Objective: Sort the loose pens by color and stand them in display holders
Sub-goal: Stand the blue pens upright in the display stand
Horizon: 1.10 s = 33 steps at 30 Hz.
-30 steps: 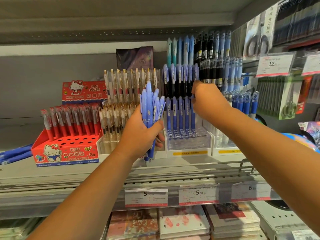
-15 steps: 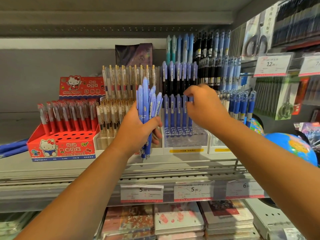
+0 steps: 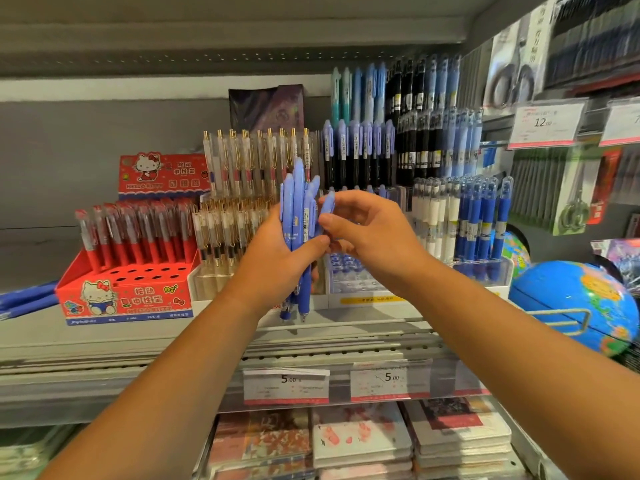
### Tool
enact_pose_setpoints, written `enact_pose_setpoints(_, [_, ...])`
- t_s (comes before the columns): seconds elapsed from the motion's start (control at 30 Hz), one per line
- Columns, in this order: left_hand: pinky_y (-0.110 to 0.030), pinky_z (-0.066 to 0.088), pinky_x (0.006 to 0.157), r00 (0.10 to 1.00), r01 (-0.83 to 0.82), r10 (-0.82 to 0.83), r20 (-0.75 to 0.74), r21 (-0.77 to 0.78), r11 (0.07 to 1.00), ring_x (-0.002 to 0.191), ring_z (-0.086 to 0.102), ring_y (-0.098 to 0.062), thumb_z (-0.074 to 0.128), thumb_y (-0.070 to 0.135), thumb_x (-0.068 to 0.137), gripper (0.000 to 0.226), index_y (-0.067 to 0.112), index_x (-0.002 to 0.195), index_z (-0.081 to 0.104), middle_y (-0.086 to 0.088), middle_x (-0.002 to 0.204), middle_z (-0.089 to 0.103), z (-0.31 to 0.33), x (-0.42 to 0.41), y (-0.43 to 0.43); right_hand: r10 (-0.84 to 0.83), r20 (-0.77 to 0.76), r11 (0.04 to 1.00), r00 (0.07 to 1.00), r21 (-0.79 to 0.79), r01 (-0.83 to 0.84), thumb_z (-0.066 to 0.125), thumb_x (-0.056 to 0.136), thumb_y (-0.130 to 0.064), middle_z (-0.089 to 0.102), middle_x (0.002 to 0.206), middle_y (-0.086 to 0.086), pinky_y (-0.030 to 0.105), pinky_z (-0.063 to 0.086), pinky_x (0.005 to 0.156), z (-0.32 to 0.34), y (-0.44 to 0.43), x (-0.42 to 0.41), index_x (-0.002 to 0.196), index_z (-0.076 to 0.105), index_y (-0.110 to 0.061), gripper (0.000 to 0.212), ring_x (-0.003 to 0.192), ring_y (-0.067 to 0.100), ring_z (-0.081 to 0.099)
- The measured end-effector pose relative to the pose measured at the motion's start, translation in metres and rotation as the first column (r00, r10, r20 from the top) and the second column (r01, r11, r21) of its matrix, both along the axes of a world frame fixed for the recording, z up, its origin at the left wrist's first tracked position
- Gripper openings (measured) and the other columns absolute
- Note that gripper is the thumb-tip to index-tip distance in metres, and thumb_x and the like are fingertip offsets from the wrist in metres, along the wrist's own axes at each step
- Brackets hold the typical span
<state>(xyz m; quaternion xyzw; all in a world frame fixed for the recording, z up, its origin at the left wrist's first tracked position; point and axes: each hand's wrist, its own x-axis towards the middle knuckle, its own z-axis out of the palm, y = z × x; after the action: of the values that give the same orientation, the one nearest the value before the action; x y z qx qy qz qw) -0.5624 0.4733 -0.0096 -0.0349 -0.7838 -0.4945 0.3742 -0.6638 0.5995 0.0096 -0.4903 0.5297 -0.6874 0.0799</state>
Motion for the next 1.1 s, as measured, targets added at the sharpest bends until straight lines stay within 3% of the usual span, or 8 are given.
enact_pose_setpoints(0.1, [-0.024,0.054,0.054,1.000,0.021,-0.021,0.001,0.026,0.999,0.057,0.064,-0.015,0.061,0.015,0.096,0.048,0.035,0.136,0.044,0.008,0.073,0.068,0.001,0.001,0.001,0.013,0.046,0.999,0.999,-0.039,-0.011,0.062,0.093,-0.003,0.073,0.089,0.009,0.027,0.056,0.068,0.000,0.001,-0.001,0.106,0.069,-0.014,0.019,0.078,0.017,0.070])
enact_pose_setpoints(0.27, [-0.028,0.056,0.050,1.000,-0.006,0.005,0.018,0.072,0.997,0.059,0.068,-0.018,0.060,0.012,0.097,0.052,0.041,0.135,0.040,0.008,0.082,0.070,0.002,-0.001,0.001,-0.023,0.108,0.996,0.994,-0.078,0.032,0.059,0.095,-0.002,0.069,0.087,0.009,0.028,0.059,0.070,0.005,0.001,0.002,0.104,0.067,-0.017,0.020,0.076,0.014,0.071])
enact_pose_setpoints(0.47, [-0.029,0.055,0.047,0.999,-0.035,0.034,0.035,0.042,0.999,0.055,0.066,-0.017,0.059,0.005,0.097,0.052,0.041,0.130,0.043,0.007,0.079,0.068,0.001,-0.001,0.004,-0.222,0.090,0.969,0.971,-0.086,0.230,0.057,0.097,-0.004,0.063,0.089,0.008,0.032,0.061,0.065,0.029,0.013,-0.009,0.124,0.057,-0.014,0.029,0.078,0.012,0.068])
enact_pose_setpoints(0.57, [-0.031,0.055,0.051,0.998,-0.068,0.067,0.019,0.025,0.997,0.054,0.064,-0.021,0.061,0.009,0.096,0.058,0.060,0.113,0.041,-0.004,0.080,0.066,0.003,0.000,0.005,-0.357,-0.043,0.933,0.933,-0.050,0.355,0.057,0.097,-0.007,0.061,0.094,0.010,0.034,0.061,0.061,0.037,0.021,-0.016,0.123,0.050,-0.021,0.030,0.080,0.019,0.066])
enact_pose_setpoints(0.73, [-0.025,0.053,0.053,0.993,-0.113,0.113,-0.022,0.013,0.994,0.052,0.060,-0.011,0.062,0.011,0.096,0.056,0.056,0.122,0.041,0.006,0.082,0.067,0.003,0.000,0.005,-0.563,-0.505,0.760,0.654,-0.005,0.650,0.057,0.098,-0.011,0.057,0.086,0.004,0.040,0.056,0.066,0.048,0.028,-0.026,0.119,0.047,-0.020,0.025,0.070,0.011,0.059])
enact_pose_setpoints(0.83, [-0.023,0.053,0.052,0.995,-0.102,0.102,-0.006,0.018,0.995,0.052,0.060,-0.011,0.062,0.011,0.096,0.056,0.050,0.130,0.039,0.009,0.076,0.065,0.003,0.001,0.004,-0.585,-0.570,0.715,0.577,-0.026,0.699,0.053,0.098,-0.005,0.051,0.094,-0.001,0.029,0.048,0.059,0.052,0.027,-0.026,0.122,0.046,-0.017,0.028,0.070,-0.001,0.051])
enact_pose_setpoints(0.97, [-0.030,0.057,0.052,0.996,-0.089,0.089,0.032,0.001,0.996,0.053,0.061,-0.016,0.062,0.013,0.097,0.056,0.053,0.127,0.037,-0.006,0.083,0.064,0.003,0.002,0.006,-0.579,-0.639,0.630,0.507,0.045,0.776,0.045,0.095,0.007,0.049,0.100,0.010,0.050,0.054,0.074,0.055,0.027,-0.031,0.133,0.041,-0.015,0.044,0.096,0.030,0.062])
enact_pose_setpoints(1.1, [-0.045,0.059,0.056,0.993,-0.098,0.098,0.063,-0.014,0.995,0.055,0.062,-0.021,0.061,0.015,0.097,0.052,0.062,0.107,0.040,-0.013,0.079,0.063,0.004,0.004,0.007,-0.559,-0.709,0.531,0.430,0.092,0.842,0.046,0.092,0.011,0.051,0.117,0.022,0.049,0.051,0.067,0.053,0.023,-0.036,0.138,0.035,-0.014,0.053,0.099,0.037,0.061])
